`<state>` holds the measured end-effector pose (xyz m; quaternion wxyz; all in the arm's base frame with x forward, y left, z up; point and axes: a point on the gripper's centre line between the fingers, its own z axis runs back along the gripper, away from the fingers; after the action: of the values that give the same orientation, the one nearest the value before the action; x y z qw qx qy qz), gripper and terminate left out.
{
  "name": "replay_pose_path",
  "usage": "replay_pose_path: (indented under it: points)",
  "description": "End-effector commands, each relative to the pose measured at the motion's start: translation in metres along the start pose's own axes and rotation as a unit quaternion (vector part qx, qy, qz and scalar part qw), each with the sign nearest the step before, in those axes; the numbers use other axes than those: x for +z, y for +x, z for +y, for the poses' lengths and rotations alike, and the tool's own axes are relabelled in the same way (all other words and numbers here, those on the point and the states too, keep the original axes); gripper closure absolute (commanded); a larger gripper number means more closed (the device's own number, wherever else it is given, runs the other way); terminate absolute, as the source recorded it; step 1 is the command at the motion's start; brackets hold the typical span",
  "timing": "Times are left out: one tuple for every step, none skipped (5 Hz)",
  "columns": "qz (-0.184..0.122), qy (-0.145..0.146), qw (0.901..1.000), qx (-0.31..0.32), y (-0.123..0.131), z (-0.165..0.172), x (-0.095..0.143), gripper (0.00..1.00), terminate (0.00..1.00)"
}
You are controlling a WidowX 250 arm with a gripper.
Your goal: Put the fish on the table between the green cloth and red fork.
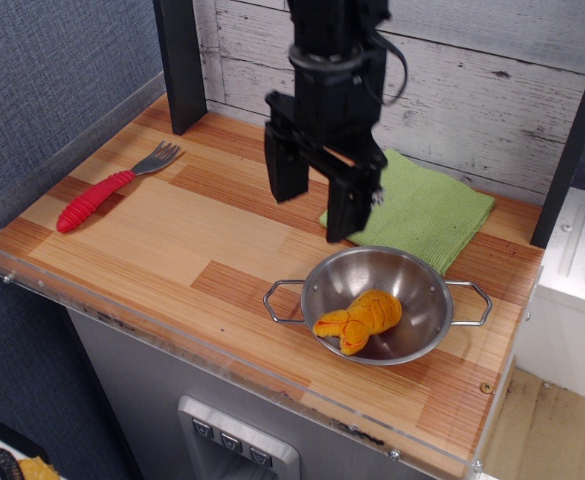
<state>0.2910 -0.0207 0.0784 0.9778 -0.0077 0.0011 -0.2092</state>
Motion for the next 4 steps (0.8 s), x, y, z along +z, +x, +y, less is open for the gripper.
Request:
replay_pose_path:
  points:
    - [-0.004, 0.016, 0.9975, -0.068, -0.006, -0.027, 0.000, 0.00, 0.00]
    - [0.011, 0.011, 0.9955, -0.093, -0.006, -0.035, -0.014, 0.00, 0.00]
    - [0.021, 0.012, 0.9939, -0.108, -0.003, -0.041, -0.023, 0.00, 0.00]
    - [0.019, 0.013, 0.9923, -0.122, 0.001, -0.048, -0.029, 0.00, 0.00]
